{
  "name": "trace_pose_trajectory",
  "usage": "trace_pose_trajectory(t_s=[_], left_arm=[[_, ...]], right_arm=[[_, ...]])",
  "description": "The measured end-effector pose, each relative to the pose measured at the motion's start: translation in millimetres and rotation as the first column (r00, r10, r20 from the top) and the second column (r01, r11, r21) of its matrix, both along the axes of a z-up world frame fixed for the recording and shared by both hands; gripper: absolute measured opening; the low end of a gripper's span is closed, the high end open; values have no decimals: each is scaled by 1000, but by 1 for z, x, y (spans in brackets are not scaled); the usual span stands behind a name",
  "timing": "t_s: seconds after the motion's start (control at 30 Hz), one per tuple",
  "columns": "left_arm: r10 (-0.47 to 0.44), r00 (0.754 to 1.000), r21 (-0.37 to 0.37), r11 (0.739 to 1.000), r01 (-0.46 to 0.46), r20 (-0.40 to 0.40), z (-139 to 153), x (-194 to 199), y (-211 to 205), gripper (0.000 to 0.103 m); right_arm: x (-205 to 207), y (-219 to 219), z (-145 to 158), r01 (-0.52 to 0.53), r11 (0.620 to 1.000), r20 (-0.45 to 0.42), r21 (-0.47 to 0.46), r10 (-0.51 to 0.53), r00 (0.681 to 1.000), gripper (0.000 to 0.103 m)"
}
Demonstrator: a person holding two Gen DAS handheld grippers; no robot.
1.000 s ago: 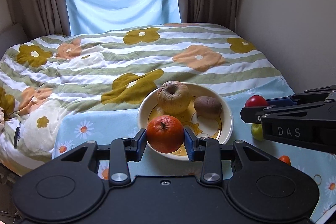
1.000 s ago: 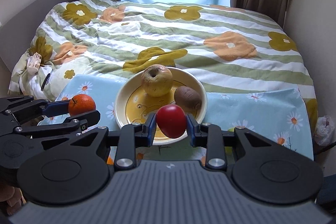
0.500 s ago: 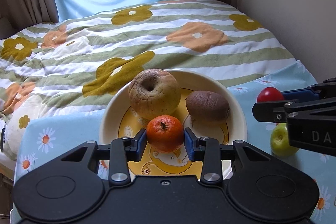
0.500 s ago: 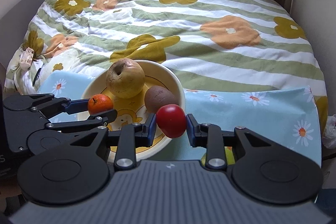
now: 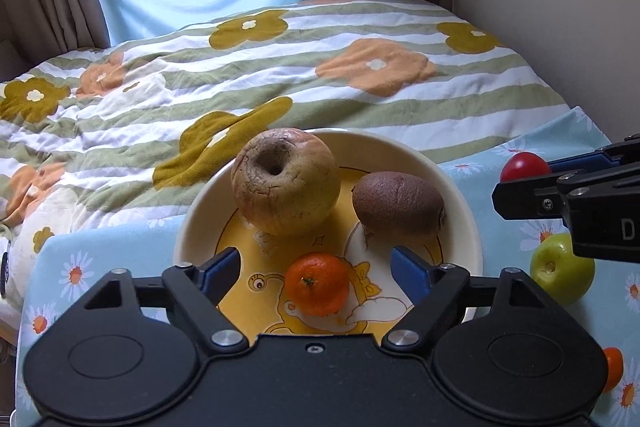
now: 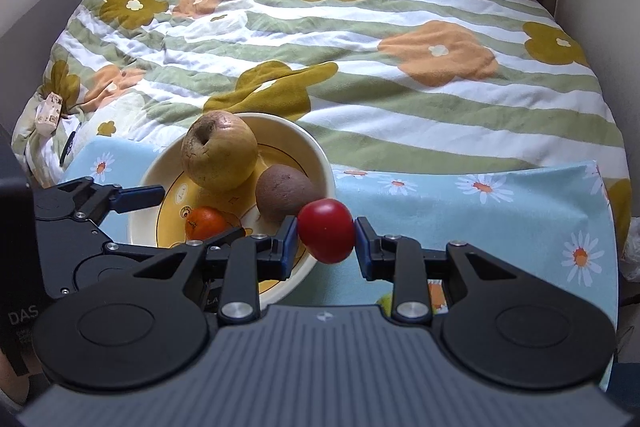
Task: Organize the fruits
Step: 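Lower the tangerine into the bowl and open the left gripper while the right releases the tomato there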
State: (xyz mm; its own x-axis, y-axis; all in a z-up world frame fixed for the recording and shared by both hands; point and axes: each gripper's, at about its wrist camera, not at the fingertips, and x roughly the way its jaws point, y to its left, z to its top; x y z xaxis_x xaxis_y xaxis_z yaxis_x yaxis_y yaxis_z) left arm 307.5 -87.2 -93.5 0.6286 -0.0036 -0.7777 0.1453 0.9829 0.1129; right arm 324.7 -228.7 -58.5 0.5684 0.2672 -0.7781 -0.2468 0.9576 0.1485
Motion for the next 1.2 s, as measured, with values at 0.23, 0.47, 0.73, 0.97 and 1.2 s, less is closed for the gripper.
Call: trace_pose_trajectory(t_s=[0.23,0.47,0.73,0.97,1.2], left_arm=[[38,999,-2,999,-38,16,16,-21,21,86],[99,995,-5,995,-99,26,26,-47,46,86],[154,988,-1,988,-154,17,28,-67,69,86],[170,985,1,985,-170,17,26,-72,75,86],[158,987,-1,987,-158,35,28,-79,71,86]], right_arm=[[-6,10,4,-20,1000,11,4,20,1000,45],[-9,36,-9,-75,997,2,-15,75,997,45],[-7,67,-34,-149,988,-3,-46,149,989,45],[-4,72,-50,-175,983,-1,-55,176,984,45],[-13,69,-42,-171,979,99,-112,182,978,94]])
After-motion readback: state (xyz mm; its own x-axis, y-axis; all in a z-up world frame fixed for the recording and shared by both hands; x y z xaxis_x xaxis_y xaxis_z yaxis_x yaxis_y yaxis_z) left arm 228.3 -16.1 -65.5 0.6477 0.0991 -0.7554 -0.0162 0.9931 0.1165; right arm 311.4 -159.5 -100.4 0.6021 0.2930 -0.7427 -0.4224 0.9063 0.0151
